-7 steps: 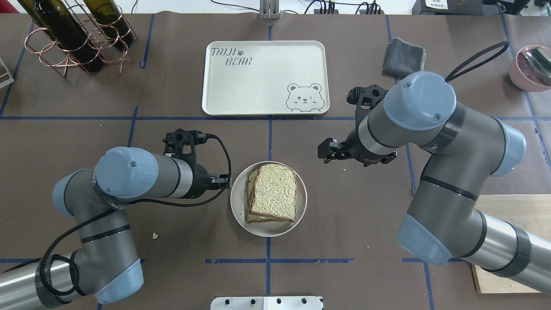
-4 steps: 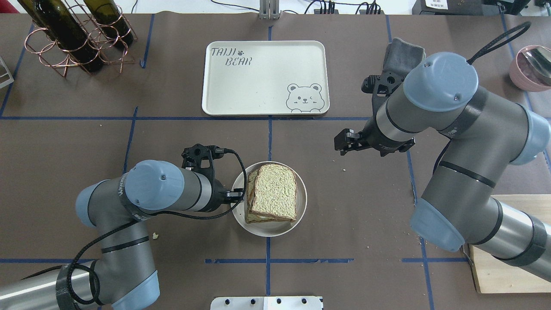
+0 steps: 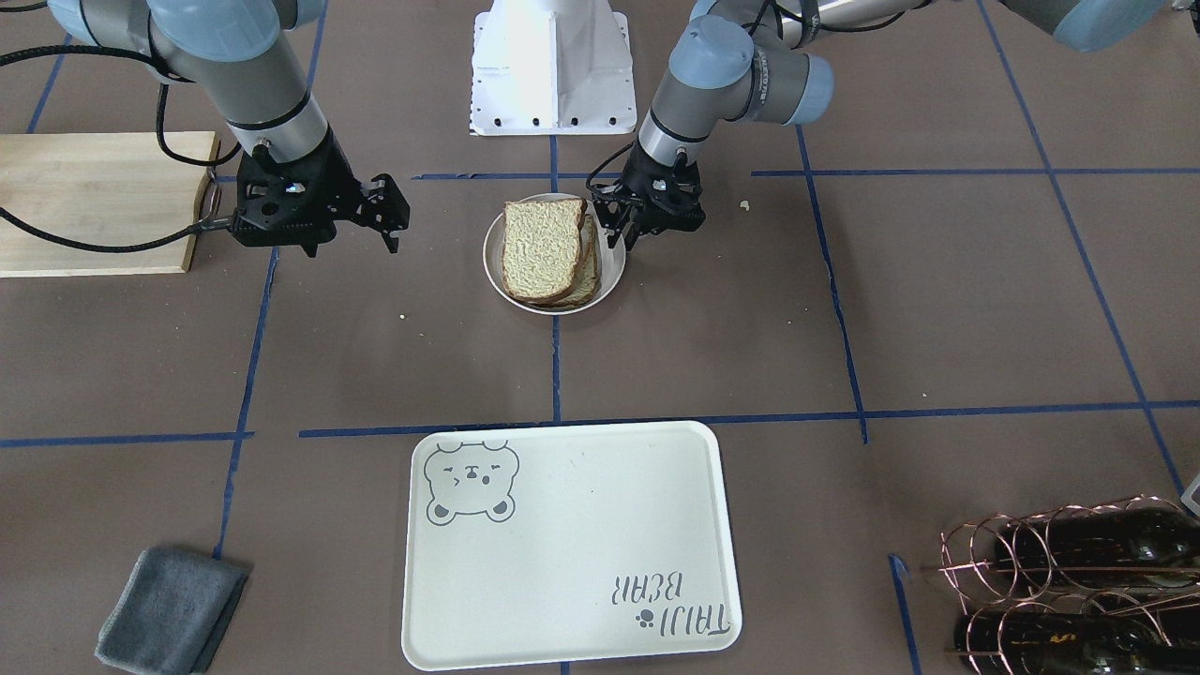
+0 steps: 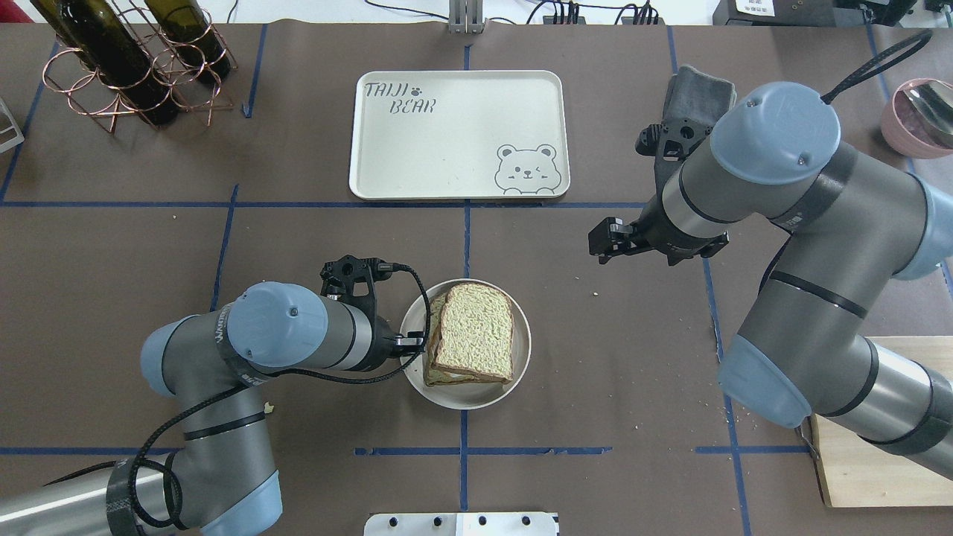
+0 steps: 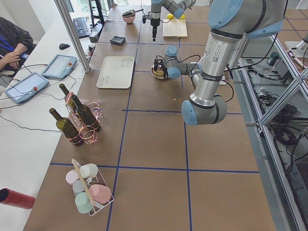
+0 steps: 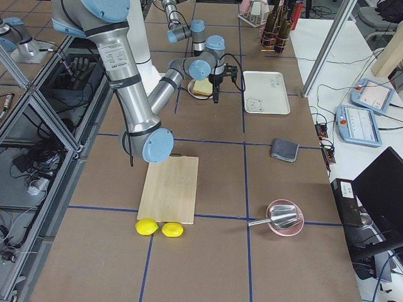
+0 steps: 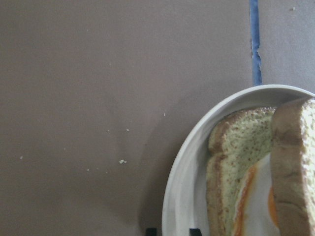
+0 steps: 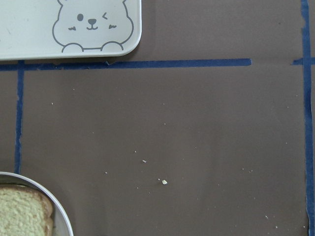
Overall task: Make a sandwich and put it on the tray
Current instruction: 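Grasp the plate rim with the left gripper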
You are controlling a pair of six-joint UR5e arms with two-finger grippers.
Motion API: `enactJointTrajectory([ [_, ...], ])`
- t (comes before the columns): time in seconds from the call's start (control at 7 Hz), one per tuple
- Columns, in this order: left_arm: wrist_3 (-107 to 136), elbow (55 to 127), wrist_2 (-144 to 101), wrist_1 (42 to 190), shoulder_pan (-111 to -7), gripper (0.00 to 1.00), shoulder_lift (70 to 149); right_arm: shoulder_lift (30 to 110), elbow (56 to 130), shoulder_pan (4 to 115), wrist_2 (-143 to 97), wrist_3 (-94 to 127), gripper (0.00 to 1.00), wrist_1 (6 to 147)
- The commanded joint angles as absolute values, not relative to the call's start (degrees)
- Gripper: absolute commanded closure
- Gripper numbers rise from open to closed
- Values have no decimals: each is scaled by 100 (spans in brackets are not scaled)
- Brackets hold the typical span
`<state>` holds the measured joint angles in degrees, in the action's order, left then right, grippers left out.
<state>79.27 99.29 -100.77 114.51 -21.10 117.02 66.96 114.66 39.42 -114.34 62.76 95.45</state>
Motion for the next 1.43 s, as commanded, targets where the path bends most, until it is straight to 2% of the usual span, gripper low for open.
enactJointTrajectory([
  [0.0,7928,9888,-10081,11470,-2109,75,11698,6724,11487,3938,-11435,6275,0,9536],
  [0.57,7910,9800,-10090,11496,-2109,76,11724,6759,11549,3946,-11435,6275,0,9510],
  [0.71,7919,9817,-10099,11479,-2109,98,11742,6767,11575,3946,-11435,6275,0,9501],
  [1.29,8644,10265,-10186,11698,-2345,100,11742,6986,11742,4200,-11670,6100,0,9510],
])
